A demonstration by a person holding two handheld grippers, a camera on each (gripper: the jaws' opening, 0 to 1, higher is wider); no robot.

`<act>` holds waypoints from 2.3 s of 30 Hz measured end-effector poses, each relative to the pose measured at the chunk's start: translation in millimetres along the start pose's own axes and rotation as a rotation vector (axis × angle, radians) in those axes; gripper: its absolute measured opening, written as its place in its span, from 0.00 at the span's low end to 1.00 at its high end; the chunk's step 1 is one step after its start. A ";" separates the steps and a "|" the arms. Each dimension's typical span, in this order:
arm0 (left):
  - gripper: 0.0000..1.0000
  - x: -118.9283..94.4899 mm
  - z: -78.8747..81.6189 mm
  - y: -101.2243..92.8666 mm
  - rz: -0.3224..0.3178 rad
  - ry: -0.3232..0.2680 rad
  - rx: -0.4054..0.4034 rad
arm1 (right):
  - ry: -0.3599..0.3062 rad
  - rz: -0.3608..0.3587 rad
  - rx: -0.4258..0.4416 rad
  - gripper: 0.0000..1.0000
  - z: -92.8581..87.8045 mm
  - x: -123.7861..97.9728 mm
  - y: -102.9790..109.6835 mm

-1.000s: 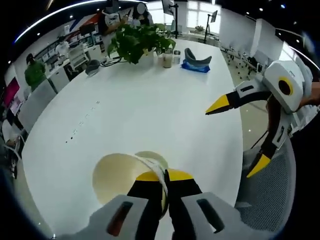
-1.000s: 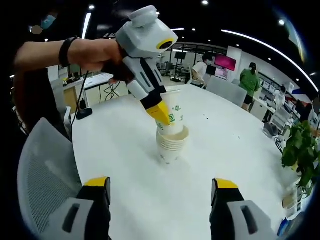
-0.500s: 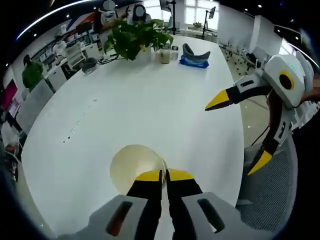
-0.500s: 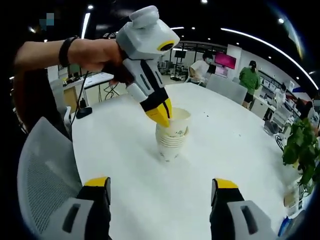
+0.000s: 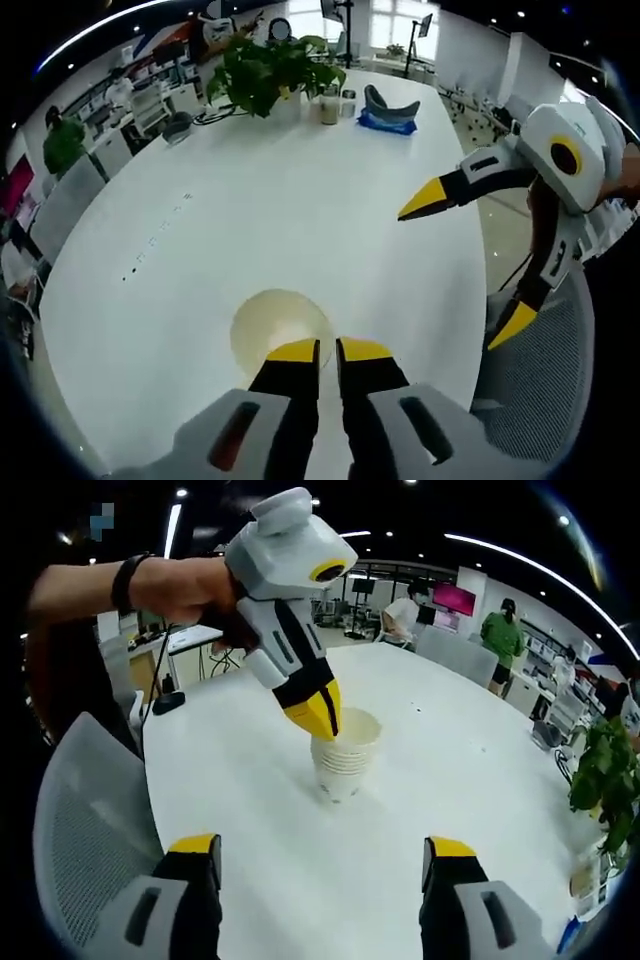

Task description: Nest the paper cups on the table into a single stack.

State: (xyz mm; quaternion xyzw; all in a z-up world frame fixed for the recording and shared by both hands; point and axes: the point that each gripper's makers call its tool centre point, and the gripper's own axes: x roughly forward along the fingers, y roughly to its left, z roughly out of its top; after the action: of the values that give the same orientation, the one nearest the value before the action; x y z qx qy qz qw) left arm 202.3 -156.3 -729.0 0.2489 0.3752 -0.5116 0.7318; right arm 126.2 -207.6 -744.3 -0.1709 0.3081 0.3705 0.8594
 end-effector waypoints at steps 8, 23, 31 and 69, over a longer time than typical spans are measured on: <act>0.12 -14.8 -2.1 15.0 0.027 -0.059 -0.006 | -0.003 0.012 -0.013 0.83 10.5 20.4 -17.2; 0.40 -26.0 -35.6 36.4 0.077 -0.104 -0.021 | -0.015 0.087 -0.105 0.71 43.6 64.5 -42.3; 0.43 2.3 -47.0 37.3 0.037 -0.092 -0.005 | 0.028 0.151 -0.154 0.67 38.0 91.4 -40.2; 0.29 -4.2 -89.2 90.7 0.058 -0.008 0.049 | 0.045 0.300 -0.313 0.44 98.9 172.3 -3.0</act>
State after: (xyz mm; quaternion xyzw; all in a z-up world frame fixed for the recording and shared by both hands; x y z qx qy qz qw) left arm 260.1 -55.3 -780.4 0.2754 0.3521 -0.5000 0.7417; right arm 260.5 -66.4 -782.8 -0.2628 0.2878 0.5336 0.7506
